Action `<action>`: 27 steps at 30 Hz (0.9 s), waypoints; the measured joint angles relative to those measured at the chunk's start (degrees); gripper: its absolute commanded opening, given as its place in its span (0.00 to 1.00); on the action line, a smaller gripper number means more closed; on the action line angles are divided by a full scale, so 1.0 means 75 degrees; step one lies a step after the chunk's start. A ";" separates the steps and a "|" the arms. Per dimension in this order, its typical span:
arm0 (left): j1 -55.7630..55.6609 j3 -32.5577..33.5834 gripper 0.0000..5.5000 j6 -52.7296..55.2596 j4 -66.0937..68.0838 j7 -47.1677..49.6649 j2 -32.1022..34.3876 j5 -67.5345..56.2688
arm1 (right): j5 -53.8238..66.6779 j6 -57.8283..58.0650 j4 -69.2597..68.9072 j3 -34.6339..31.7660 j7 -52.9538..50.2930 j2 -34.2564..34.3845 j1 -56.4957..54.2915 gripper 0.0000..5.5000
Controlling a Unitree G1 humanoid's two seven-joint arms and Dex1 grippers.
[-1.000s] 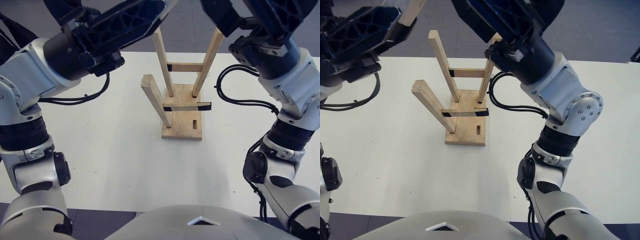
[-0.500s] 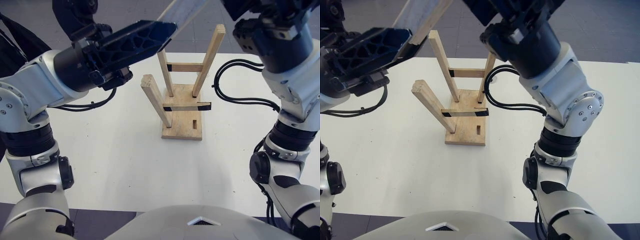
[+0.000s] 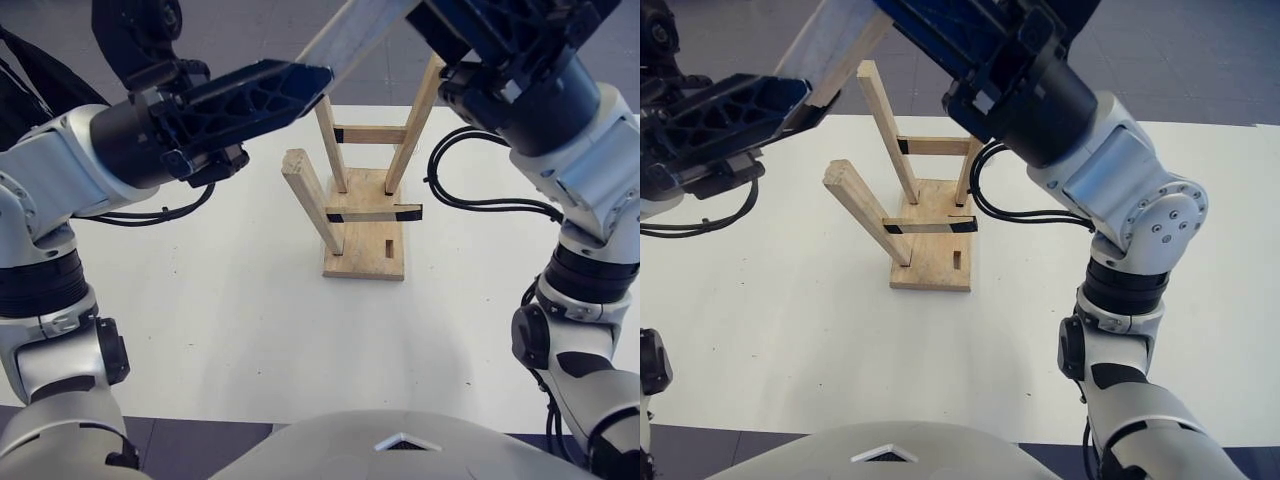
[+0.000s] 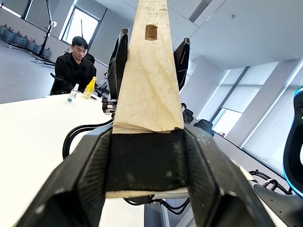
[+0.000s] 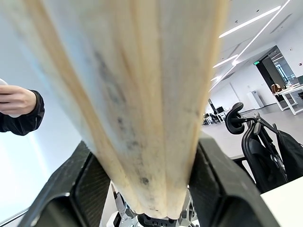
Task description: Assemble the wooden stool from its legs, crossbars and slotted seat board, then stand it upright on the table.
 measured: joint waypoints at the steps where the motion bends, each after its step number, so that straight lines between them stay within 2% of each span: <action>1: -0.0003 0.0000 0.38 0.0070 0.0054 -0.0131 0.0082 0.0083 | 0.0000 0.0064 -0.0009 0.0015 0.0035 -0.0085 0.0026 0.39; 5: -0.0107 0.0000 0.38 0.0240 0.0230 -0.0538 0.0202 0.0494 | -0.0064 0.0155 -0.0028 0.0060 0.0122 -0.0334 0.0127 0.38; 6: -0.0149 0.0001 0.44 0.0261 0.0267 -0.0617 0.0212 0.0592 | -0.0073 0.0157 -0.0038 0.0065 0.0126 -0.0379 0.0147 0.38; 12: 0.0070 0.0218 0.61 0.0202 -0.0122 -0.1051 0.0218 0.1004 | -0.0057 0.0077 -0.0078 0.0028 0.0272 -0.0468 0.0284 0.38; 16: 0.0707 0.0858 0.62 0.0121 -0.0010 -0.2433 0.0854 0.2522 | -0.0571 -0.0014 0.0152 -0.0160 0.0516 -0.0786 0.0316 0.38; 20: 0.2518 0.1033 0.62 -0.0604 0.0165 -0.4587 0.1843 0.4900 | -0.1417 -0.0054 0.0647 -0.0898 0.1048 -0.1756 0.0571 0.38; 22: 0.3485 0.0420 0.62 -0.1197 -0.0127 -0.5034 0.1985 0.6212 | -0.1880 -0.0049 0.0744 -0.1152 0.1372 -0.2249 0.0800 0.38; 24: 0.3957 -0.0773 0.62 -0.1955 -0.0495 -0.4840 0.1822 0.7798 | -0.2446 -0.0012 0.0741 -0.1333 0.1907 -0.2850 0.1189 0.38; 27: 0.4074 -0.2397 0.62 -0.2752 -0.0459 -0.3782 0.0862 0.9866 | -0.3628 0.0042 0.0771 -0.1293 0.2860 -0.3592 0.1960 0.38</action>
